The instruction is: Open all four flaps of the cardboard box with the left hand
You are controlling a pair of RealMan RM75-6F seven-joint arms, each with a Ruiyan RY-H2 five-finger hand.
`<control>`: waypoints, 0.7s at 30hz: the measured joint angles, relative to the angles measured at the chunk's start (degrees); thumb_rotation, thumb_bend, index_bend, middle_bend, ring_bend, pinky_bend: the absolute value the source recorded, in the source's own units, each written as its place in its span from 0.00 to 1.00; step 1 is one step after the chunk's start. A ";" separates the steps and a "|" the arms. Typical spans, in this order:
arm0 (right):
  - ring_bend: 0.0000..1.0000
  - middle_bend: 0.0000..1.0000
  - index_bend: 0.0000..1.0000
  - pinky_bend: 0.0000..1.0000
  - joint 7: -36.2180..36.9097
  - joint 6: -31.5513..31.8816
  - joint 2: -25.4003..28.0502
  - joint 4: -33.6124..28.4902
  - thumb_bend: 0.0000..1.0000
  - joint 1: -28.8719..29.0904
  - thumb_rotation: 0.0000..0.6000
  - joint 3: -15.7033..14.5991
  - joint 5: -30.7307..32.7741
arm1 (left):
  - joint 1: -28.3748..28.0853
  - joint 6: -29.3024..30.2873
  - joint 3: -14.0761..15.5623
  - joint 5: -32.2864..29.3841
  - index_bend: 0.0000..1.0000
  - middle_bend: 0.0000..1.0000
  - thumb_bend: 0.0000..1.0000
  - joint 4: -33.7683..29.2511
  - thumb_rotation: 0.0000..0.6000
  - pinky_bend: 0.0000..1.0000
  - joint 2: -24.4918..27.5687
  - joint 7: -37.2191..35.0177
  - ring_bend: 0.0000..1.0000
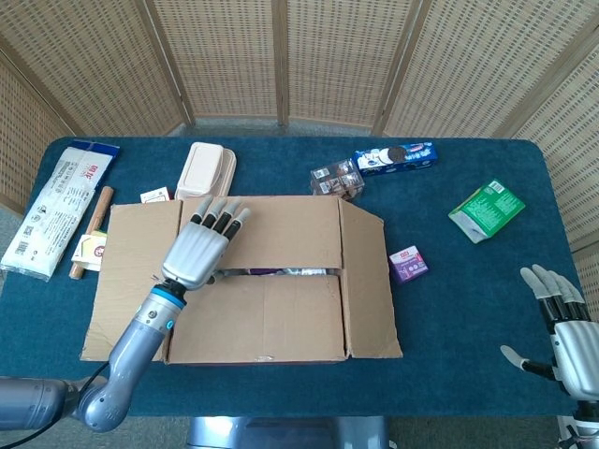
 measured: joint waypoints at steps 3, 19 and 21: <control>0.00 0.00 0.00 0.09 0.05 -0.13 -0.02 0.04 0.00 0.04 1.00 0.03 0.12 | -0.53 0.14 -0.67 -0.93 0.00 0.00 0.00 1.24 1.00 0.00 -0.96 0.35 0.00; 0.00 0.00 0.00 0.09 0.47 -0.05 0.24 -0.18 0.00 0.00 1.00 -0.20 -0.30 | -0.96 2.49 -2.83 1.47 0.00 0.00 0.00 0.81 1.00 0.00 1.46 1.08 0.00; 0.00 0.00 0.00 0.09 0.45 0.00 0.27 -0.20 0.00 -0.04 1.00 -0.21 -0.30 | -1.03 2.65 -3.52 1.68 0.00 0.00 0.00 0.39 1.00 0.00 2.52 1.03 0.00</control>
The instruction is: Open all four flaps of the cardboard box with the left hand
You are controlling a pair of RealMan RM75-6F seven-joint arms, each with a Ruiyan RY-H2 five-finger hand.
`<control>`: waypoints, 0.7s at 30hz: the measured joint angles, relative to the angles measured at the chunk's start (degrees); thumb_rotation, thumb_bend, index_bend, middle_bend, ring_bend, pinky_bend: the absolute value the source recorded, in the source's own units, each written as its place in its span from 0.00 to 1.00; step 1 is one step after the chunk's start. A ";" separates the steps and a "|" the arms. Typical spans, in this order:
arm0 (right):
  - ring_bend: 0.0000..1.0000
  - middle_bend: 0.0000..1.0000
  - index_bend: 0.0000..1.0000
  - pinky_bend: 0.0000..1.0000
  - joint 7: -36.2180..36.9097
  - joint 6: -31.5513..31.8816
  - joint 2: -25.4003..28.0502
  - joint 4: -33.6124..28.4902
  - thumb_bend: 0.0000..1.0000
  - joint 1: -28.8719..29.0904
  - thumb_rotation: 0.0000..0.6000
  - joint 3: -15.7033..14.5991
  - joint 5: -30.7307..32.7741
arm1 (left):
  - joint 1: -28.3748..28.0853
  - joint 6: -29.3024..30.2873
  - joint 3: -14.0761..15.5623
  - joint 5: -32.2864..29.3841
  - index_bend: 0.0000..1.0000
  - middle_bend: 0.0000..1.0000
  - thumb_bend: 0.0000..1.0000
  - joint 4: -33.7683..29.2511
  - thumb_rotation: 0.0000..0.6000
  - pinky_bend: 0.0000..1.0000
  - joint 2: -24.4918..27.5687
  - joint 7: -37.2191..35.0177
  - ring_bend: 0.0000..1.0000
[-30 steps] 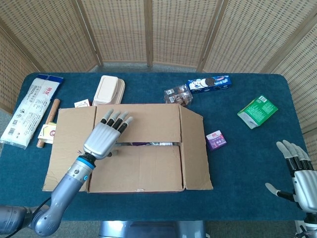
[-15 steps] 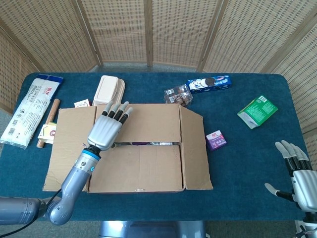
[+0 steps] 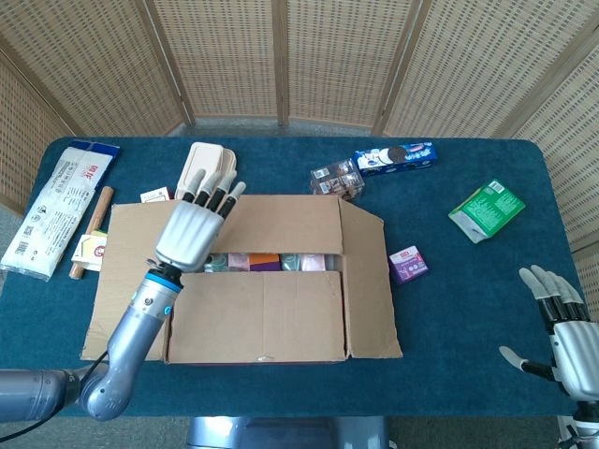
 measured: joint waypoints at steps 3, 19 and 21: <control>0.00 0.00 0.00 0.09 -0.03 -0.12 -0.02 0.00 0.00 0.04 1.00 -0.01 0.07 | -0.40 0.27 -1.34 0.50 0.00 0.00 0.00 -0.08 1.00 0.00 1.24 0.04 0.00; 0.00 0.00 0.00 0.09 -0.65 -2.02 -0.71 0.59 0.00 0.75 1.00 0.37 2.20 | -8.86 -2.54 -9.75 -4.02 0.00 0.00 0.00 10.77 1.00 0.03 1.36 3.47 0.00; 0.00 0.00 0.00 0.09 -0.73 -2.39 -0.81 0.72 0.00 0.88 1.00 0.48 2.65 | -10.29 -3.12 -10.43 -5.09 0.00 0.00 0.00 13.65 1.00 0.03 0.32 4.02 0.00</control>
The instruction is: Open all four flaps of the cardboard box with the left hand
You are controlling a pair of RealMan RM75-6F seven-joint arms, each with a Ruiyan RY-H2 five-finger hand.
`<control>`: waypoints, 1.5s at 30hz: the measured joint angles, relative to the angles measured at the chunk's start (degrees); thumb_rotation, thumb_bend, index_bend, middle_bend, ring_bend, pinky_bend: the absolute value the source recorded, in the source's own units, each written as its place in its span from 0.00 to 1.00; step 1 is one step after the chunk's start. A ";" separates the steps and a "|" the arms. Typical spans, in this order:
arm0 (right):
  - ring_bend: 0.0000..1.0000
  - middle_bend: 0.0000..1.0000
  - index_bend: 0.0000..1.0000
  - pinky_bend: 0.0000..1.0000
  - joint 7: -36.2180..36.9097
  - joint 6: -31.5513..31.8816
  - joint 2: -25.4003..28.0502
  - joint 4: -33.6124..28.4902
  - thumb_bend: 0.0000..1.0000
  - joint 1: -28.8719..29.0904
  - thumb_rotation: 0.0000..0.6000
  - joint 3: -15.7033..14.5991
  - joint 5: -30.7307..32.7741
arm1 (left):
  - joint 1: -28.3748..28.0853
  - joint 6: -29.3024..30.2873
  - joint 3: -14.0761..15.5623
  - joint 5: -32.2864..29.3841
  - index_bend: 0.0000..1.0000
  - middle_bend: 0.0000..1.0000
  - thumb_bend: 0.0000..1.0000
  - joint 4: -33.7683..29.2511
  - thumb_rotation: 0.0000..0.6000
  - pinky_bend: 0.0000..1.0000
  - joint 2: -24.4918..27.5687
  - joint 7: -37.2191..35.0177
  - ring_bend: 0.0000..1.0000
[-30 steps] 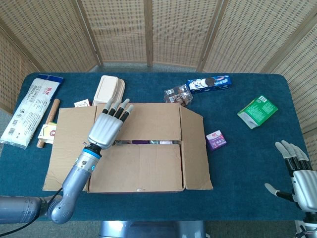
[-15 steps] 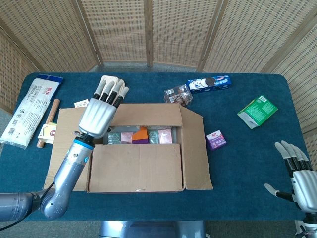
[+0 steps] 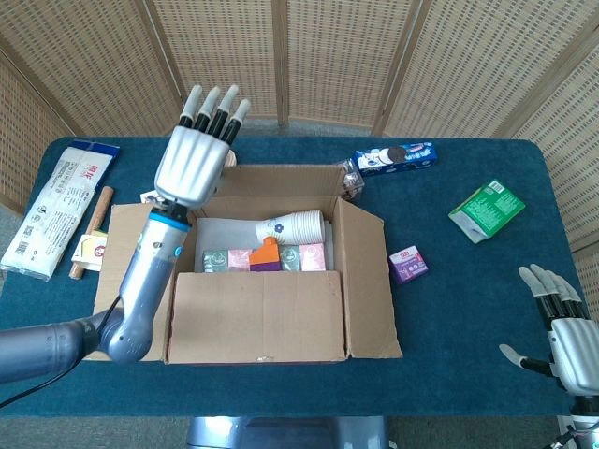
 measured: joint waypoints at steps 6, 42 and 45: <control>0.00 0.00 0.00 0.09 0.03 -1.08 -0.17 0.32 0.00 0.38 1.00 0.39 1.62 | -3.44 -1.66 -0.62 -3.59 0.00 0.00 0.00 9.00 1.00 0.03 -4.24 1.85 0.00; 0.00 0.00 0.00 0.09 -0.21 -1.51 0.42 -0.48 0.00 0.38 1.00 -0.11 1.03 | -0.36 -6.64 1.30 -26.10 0.28 0.11 0.00 -3.74 1.00 0.16 2.24 0.92 0.03; 0.00 0.00 0.00 0.09 -0.11 -1.47 0.54 -0.60 0.00 0.34 1.00 -0.07 1.17 | 0.48 -9.25 1.19 -28.69 0.32 0.14 0.00 -7.87 1.00 0.23 6.27 0.15 0.06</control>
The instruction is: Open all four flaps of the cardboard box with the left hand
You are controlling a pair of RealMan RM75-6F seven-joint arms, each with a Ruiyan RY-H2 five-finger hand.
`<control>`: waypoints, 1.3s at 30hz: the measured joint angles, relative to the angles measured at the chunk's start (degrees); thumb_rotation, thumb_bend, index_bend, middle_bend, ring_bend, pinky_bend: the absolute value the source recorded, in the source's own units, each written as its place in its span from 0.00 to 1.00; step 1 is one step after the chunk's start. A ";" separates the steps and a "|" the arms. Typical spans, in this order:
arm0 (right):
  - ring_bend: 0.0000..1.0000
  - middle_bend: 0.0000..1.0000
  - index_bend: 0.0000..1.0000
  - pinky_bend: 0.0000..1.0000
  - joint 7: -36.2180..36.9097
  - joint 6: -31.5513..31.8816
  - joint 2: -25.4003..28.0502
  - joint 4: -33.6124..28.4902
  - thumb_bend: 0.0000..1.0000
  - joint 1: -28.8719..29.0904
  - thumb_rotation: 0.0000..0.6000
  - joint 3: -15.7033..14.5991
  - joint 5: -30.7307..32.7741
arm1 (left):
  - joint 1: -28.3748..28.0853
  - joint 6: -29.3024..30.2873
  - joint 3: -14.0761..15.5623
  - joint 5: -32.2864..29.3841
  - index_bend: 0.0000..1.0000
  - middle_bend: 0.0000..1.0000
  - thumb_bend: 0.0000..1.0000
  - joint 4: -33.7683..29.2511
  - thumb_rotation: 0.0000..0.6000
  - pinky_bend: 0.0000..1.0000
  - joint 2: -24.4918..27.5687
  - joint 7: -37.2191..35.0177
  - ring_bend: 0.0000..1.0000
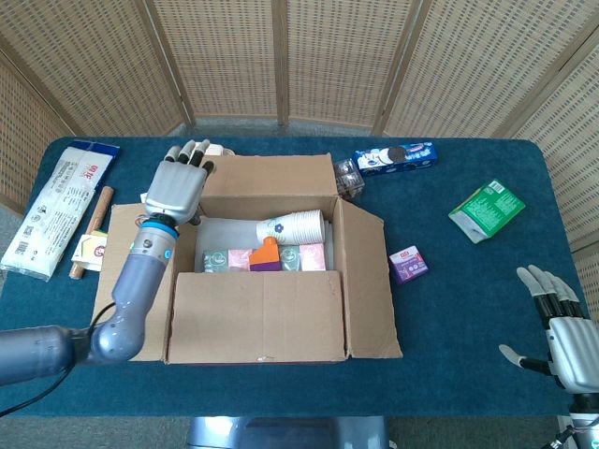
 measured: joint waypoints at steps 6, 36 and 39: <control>0.00 0.00 0.00 0.09 -0.23 0.33 -0.15 -0.12 0.00 -0.07 1.00 -0.02 -0.41 | 1.99 -4.91 0.42 -1.28 0.32 0.17 0.00 -4.65 1.00 0.27 4.17 -4.82 0.12; 0.00 0.00 0.00 0.09 -0.50 0.20 -0.21 -0.24 0.00 0.00 1.00 -0.28 -0.89 | 0.09 -17.42 3.90 -5.10 0.37 0.25 0.00 -10.77 0.46 0.37 8.77 -29.48 0.18; 0.00 0.00 0.00 0.09 -0.58 0.15 -0.26 -0.27 0.00 0.04 1.00 -0.30 -0.92 | -1.37 -17.90 4.21 -7.44 0.37 0.25 0.00 -10.67 0.45 0.34 8.36 -30.25 0.18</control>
